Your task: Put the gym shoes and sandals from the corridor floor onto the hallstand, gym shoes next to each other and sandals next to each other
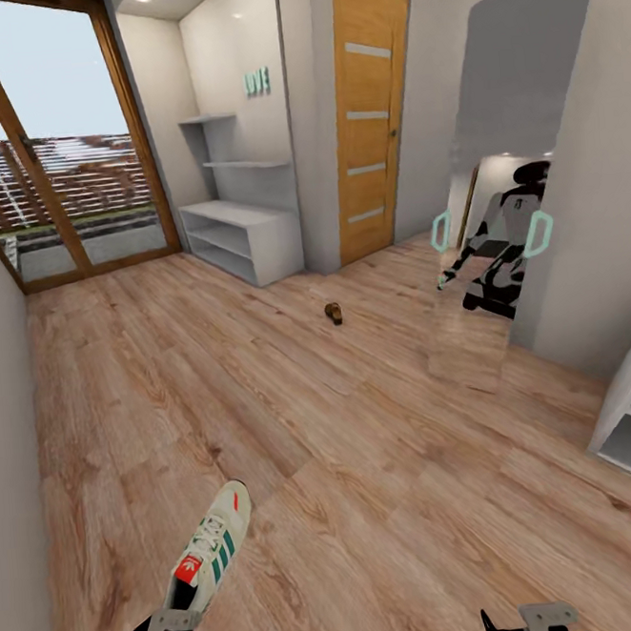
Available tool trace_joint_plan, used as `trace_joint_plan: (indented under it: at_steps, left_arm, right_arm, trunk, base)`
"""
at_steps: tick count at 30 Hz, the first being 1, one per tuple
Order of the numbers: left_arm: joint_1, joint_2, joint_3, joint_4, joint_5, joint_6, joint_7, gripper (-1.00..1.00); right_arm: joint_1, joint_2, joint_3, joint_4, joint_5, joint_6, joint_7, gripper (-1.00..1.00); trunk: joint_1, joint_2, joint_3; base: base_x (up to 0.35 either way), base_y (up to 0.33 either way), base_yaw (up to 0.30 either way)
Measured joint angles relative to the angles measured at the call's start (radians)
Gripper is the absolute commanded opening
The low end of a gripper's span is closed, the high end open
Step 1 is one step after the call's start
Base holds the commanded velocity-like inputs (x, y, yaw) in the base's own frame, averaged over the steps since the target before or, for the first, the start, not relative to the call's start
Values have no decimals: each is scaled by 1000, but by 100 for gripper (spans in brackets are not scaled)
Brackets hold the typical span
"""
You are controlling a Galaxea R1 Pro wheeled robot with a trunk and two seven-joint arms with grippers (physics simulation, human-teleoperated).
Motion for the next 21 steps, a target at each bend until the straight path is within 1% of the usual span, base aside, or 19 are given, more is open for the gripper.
trace_joint_plan:
  at_steps: [21]
  left_arm:
    - [0, 0, 3, -1, 1, 0, 2, -100]
  right_arm:
    - [0, 0, 0, -1, -1, 0, 0, 100]
  trunk:
    - [0, 0, -23]
  base:
    - [336, 0, 188]
